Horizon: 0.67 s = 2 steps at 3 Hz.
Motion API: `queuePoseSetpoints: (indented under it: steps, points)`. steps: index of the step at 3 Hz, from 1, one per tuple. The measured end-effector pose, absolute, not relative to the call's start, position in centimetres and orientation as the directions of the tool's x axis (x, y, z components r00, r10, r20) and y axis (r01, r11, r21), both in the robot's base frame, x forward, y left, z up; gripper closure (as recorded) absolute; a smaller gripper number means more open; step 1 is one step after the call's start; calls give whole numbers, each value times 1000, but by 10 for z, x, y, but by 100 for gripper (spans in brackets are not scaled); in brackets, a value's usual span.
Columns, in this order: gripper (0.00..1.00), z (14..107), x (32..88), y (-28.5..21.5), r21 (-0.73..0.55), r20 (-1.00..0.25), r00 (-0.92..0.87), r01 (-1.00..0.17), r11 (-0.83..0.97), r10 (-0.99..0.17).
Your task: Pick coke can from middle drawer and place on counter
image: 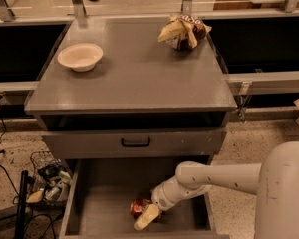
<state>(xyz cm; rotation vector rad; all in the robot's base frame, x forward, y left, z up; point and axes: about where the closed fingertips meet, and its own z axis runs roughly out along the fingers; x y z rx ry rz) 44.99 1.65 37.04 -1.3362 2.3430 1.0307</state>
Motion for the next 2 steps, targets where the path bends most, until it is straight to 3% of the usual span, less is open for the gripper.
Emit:
queuePoseSetpoints:
  steps: [1, 2]
  points:
    - [16, 370, 450, 17, 454, -529, -546, -829, 328, -649]
    - [39, 370, 450, 17, 454, -529, -546, -829, 328, -649]
